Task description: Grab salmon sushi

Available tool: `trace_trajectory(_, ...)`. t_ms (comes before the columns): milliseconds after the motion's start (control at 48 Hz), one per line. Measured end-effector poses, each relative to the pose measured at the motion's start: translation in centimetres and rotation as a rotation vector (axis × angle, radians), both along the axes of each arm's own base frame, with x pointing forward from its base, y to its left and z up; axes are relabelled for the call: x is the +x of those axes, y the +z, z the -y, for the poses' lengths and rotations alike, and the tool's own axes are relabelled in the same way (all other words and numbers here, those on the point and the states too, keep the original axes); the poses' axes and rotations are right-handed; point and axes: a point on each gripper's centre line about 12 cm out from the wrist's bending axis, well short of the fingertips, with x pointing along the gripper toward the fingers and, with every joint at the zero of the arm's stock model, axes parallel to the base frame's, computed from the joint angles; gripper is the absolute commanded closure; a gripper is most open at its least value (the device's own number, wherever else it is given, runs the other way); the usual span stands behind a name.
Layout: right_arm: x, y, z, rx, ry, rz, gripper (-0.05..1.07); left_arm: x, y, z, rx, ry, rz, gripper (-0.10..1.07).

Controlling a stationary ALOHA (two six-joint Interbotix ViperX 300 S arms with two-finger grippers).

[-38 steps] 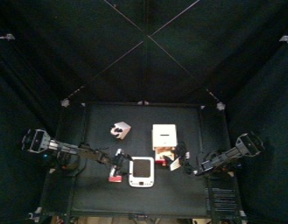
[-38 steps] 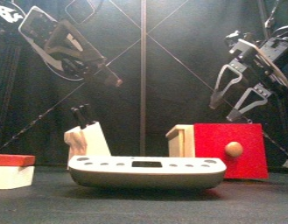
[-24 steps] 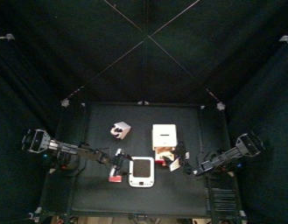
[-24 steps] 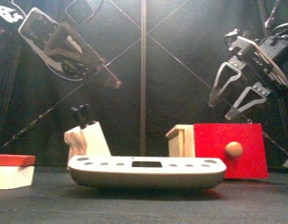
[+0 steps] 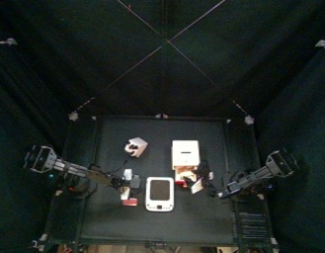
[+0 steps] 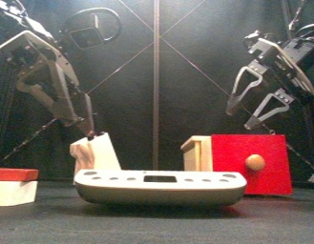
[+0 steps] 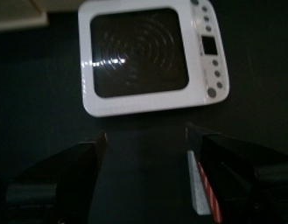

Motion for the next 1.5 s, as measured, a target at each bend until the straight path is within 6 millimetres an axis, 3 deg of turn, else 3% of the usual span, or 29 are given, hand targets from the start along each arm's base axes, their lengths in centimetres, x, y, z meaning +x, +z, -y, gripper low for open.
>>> trace_trajectory(292, 0.1, 0.3, 0.0, -0.009, 0.01, 0.009, 0.06, -1.1, -0.6, 1.7, -0.002, 0.007, -0.133, -0.05)
trace_trajectory(500, 0.1, 1.2, 0.1, -0.019, 0.032, 0.048, 0.06, -1.3, -1.1, 2.5, -0.093, 0.104, -0.205, -0.05)
trace_trajectory(833, 0.2, 1.2, -0.1, -0.008, 0.055, 0.051, 0.06, -2.3, -4.2, 4.6, -0.073, 0.111, -0.329, -0.05)
trace_trajectory(1250, 0.2, 1.2, -0.2, -0.002, 0.053, 0.05, 0.06, -2.3, -6.6, 4.3, 0.013, 0.117, -0.377, -0.03)
trace_trajectory(1500, 0.2, 1.2, -0.2, -0.003, 0.053, 0.048, 0.06, -2.3, -6.8, 4.7, 0.06, 0.095, -0.405, 0.1)
